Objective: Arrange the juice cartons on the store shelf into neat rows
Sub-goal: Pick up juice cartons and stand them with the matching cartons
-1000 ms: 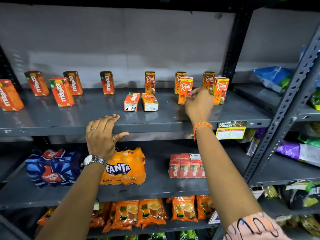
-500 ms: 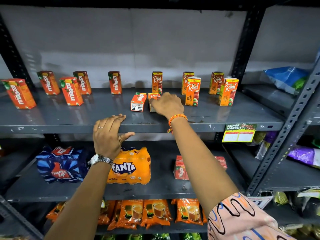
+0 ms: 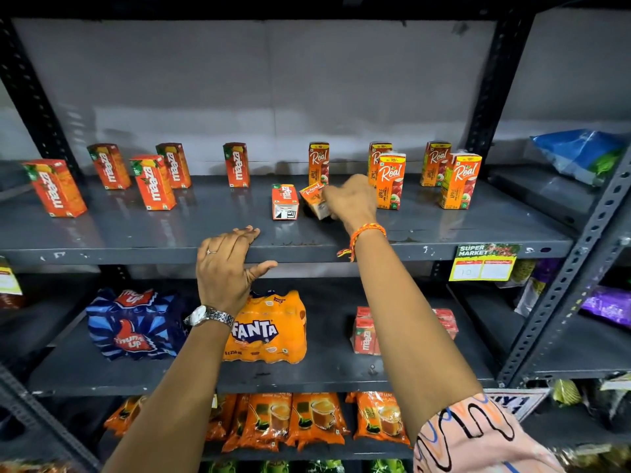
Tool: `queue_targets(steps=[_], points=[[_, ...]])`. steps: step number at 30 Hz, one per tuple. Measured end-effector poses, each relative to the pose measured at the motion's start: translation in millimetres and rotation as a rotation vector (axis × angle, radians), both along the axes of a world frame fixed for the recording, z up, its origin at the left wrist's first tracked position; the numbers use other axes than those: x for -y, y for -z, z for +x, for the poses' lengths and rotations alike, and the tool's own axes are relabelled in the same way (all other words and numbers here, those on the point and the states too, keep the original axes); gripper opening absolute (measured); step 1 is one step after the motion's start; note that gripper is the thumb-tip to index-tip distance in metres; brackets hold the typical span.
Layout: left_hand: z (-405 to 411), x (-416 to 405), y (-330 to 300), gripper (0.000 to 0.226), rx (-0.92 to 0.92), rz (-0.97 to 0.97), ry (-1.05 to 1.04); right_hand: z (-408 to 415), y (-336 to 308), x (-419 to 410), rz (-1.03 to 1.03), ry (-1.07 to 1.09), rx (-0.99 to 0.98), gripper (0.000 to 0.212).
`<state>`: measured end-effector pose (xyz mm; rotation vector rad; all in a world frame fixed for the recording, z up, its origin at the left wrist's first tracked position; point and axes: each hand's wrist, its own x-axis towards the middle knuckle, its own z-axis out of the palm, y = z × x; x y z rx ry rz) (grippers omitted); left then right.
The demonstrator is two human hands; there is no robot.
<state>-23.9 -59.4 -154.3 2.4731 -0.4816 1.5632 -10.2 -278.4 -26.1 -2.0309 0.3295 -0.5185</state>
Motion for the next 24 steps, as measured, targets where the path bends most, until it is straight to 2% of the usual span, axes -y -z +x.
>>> queue_targets(steps=[6, 9, 12, 15, 19, 24], points=[[-4.2, 0.1, -1.8, 0.067, -0.055, -0.001, -0.001, -10.4, 10.7, 12.2, 0.485, -0.102, 0.109, 0.024], [-4.8, 1.2, -2.4, 0.070, -0.067, -0.013, 0.005, -18.5, 15.6, 17.0, 0.535, -0.180, 0.147, 0.018], [-4.2, 1.5, -1.1, 0.072, -0.066, -0.023, 0.004, -27.0, 19.6, 23.6, 0.602, -0.235, 0.198, 0.003], [-3.3, 1.1, -1.0, 0.073, -0.077, -0.036, 0.009, -39.0, 21.4, 28.0, 0.667, -0.320, 0.234, 0.028], [-2.0, 1.0, -0.1, 0.072, -0.070, -0.023, 0.006, -61.6, 18.3, 31.4, 0.679, -0.443, 0.313, 0.020], [-1.6, 0.2, 1.7, 0.071, -0.067, -0.020, 0.006, -90.7, 16.3, 34.3, 0.678, -0.454, 0.383, 0.035]])
